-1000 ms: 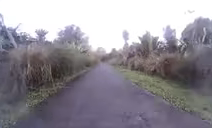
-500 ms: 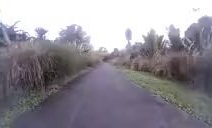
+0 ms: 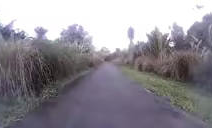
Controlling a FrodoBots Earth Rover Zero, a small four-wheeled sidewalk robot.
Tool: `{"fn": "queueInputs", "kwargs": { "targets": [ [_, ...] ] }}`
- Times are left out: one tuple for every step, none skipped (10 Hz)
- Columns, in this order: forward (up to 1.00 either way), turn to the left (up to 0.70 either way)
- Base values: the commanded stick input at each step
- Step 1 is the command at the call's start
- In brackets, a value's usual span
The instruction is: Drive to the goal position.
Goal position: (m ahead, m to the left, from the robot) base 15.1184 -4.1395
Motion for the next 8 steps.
{"fn": "queueInputs", "kwargs": {
  "targets": [
    [0.7, -0.35],
    [0.7, -0.35],
    [0.7, -0.35],
    [0.7, -0.35],
    [0.7, -0.35],
    [0.7, -0.32],
    [0.7, -0.2],
    [0.7, -0.07]
  ]
}}
